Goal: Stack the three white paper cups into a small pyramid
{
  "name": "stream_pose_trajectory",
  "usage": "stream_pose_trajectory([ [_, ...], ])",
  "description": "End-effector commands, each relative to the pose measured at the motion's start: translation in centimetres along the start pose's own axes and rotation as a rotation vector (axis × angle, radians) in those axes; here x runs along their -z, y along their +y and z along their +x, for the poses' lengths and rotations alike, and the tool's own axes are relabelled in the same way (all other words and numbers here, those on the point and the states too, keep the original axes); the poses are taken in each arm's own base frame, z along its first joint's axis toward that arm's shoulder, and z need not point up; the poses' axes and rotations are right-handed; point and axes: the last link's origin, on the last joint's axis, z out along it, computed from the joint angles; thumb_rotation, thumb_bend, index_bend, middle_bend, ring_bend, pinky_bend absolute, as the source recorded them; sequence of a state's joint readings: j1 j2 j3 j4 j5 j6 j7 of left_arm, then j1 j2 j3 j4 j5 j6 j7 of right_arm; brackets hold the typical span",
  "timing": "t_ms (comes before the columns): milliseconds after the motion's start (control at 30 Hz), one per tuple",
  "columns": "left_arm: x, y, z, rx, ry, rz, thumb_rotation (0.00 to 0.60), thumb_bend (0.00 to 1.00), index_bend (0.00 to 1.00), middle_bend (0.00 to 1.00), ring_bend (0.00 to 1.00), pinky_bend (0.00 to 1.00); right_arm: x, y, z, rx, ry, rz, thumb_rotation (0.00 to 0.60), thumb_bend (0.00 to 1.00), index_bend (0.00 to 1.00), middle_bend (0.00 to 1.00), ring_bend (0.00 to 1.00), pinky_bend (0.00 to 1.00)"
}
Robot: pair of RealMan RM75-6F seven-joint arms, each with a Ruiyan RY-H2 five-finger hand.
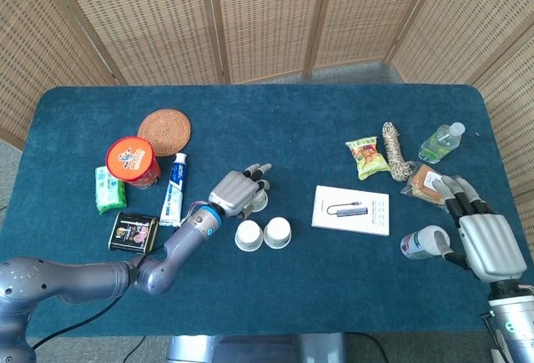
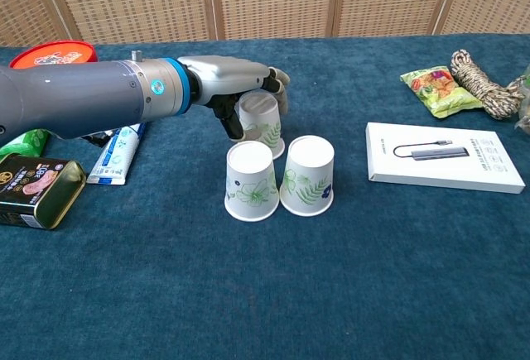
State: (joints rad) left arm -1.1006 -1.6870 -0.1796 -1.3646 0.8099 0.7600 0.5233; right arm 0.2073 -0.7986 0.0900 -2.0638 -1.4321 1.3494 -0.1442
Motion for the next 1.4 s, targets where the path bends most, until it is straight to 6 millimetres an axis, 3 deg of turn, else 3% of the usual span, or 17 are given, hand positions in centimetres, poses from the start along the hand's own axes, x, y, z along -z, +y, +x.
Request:
stream_pose_trajectory([
  [33,-0.1,0.0,0.0,0.008,0.01,0.003,0.6,0.48,0.3,0.08,0.08,0.5,-0.1,0.0,0.0,0.0,0.0,-0.001,0.6,0.48,0.04,0.0,0.0,0.3],
  [500,-0.5,0.2,-0.3,0.048,0.044,-0.009,0.6,0.48,0.38,0.14,0.14,0.56,-0.2,0.1,-0.1,-0.003,-0.003,-0.009,0.6,0.48,0.04,0.0,0.0,0.3],
  [833,0.2,-0.2,1.2,0.071,0.066,-0.023,0.6,0.48,0.4,0.16,0.17,0.57,-0.3,-0.1,-0.1,-0.005,-0.007,-0.005,0.6,0.48,0.04,0.0,0.0,0.3],
  [1033,1.6,-0.3,2.9,0.089,0.079,-0.045,0.6,0.48,0.4,0.16,0.17,0.57,-0.3,-0.2,-0.1,-0.005,-0.005,-0.002,0.6,0.48,0.04,0.0,0.0,0.3],
  [1400,6.2,0.1,6.7,0.108,0.097,-0.121,0.6,0.48,0.39,0.16,0.17,0.57,-0.3,-0.7,0.0,-0.006,-0.001,0.008,0.6,0.48,0.04,0.0,0.0,0.3],
])
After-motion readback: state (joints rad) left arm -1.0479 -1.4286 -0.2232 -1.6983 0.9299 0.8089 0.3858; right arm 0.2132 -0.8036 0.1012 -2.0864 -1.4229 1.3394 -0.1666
